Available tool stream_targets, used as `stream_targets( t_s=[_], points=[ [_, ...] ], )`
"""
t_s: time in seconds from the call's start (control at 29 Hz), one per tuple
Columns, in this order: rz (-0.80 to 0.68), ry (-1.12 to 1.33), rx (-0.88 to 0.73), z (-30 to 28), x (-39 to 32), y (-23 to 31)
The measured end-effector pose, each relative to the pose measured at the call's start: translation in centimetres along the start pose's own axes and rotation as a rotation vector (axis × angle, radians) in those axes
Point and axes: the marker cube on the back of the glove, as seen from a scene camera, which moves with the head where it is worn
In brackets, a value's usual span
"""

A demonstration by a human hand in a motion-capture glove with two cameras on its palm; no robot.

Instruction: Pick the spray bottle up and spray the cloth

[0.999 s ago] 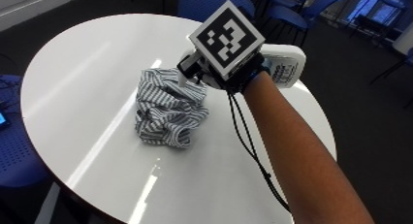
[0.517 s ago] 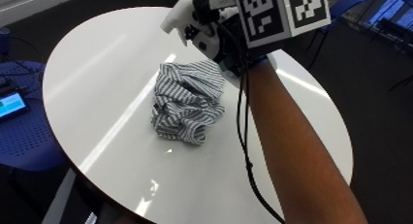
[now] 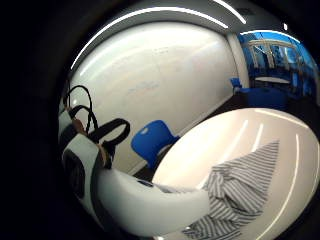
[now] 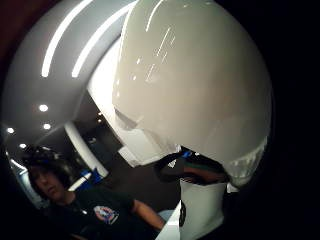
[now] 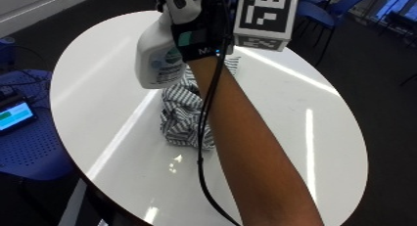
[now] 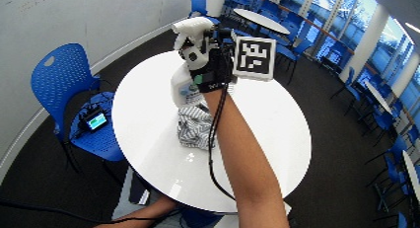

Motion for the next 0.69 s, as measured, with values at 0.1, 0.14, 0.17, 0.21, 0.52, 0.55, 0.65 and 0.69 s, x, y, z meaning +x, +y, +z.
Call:
stream_targets(
  t_s=[0.1, 0.14, 0.17, 0.21, 0.52, 0.55, 0.65, 0.69],
  points=[
    [0.102, -0.106, 0.029, 2.3, 0.2, 0.7],
    [0.125, -0.119, 0.035, 3.2, 0.5, 1.0],
    [0.144, -0.127, 0.039, 4.2, 0.7, 1.4],
    [0.161, -0.132, 0.041, 5.1, 1.0, 1.8],
    [0.329, -0.163, -0.028, 10.6, 3.6, 5.7],
    [0.345, -0.160, -0.036, 10.9, 3.9, 6.1],
    [0.361, -0.136, -0.055, 11.5, 4.6, 6.5],
    [0.354, -0.125, -0.061, 11.6, 4.7, 6.5]
  ],
)
